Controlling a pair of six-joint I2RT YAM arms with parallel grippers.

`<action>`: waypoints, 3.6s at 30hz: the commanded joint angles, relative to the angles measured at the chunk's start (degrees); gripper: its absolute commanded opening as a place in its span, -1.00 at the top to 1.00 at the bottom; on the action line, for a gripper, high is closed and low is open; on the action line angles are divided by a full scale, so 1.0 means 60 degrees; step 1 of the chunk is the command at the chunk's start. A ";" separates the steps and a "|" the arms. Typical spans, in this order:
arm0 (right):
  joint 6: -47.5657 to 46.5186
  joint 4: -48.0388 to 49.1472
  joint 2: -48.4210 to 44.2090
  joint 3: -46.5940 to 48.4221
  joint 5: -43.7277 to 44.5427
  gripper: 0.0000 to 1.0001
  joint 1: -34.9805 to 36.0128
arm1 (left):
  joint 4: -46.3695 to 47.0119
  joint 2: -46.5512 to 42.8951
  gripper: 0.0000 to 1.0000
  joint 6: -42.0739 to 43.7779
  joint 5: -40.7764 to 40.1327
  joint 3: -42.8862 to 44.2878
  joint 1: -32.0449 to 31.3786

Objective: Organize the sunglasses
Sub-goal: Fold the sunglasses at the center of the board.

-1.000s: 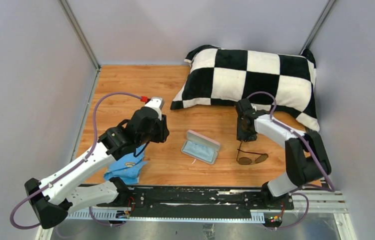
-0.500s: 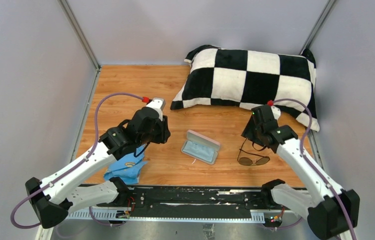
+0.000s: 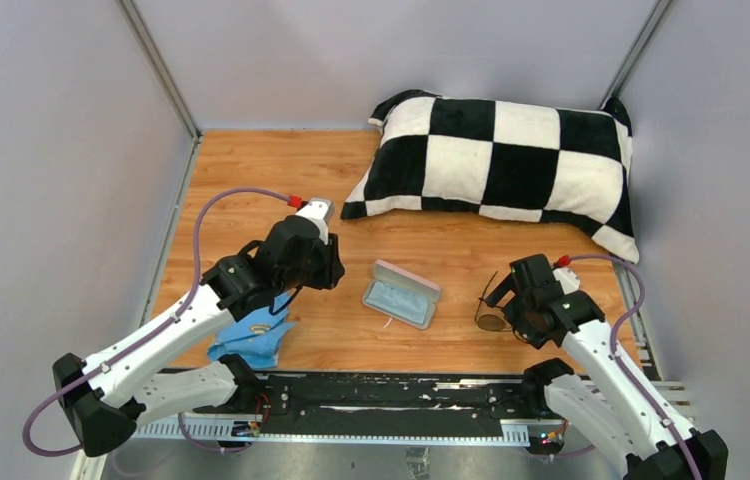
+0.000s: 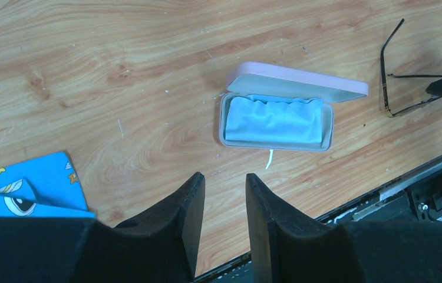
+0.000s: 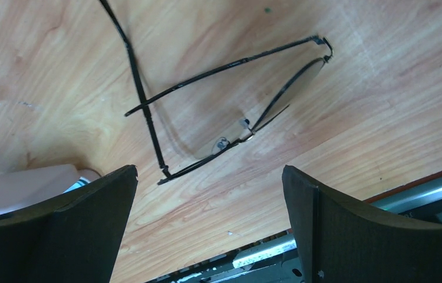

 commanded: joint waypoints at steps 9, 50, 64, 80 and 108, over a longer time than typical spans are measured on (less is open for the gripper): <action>0.1505 0.0890 0.0464 -0.0800 -0.0026 -1.00 -0.0214 | 0.0220 0.0036 0.25 0.0074 0.0077 -0.0134 0.0075; -0.2018 0.2637 0.6557 0.1843 0.0327 -0.96 -0.0495 | 0.0550 -0.0115 0.26 0.0284 0.0456 -0.0456 0.0075; -0.3496 0.3365 0.6230 0.1843 -0.0523 -1.00 -0.0468 | 0.0657 0.0099 0.26 0.0383 0.0556 -0.0410 0.0079; -0.4019 0.3237 0.6841 0.2171 -0.0697 -1.00 -0.0231 | 0.0698 0.0121 0.27 0.0368 0.0688 -0.0427 0.0075; -0.1856 0.3043 0.5332 0.1309 -0.0788 -1.00 -0.0948 | 0.0648 -0.0082 0.27 0.0377 0.0880 -0.0376 0.0075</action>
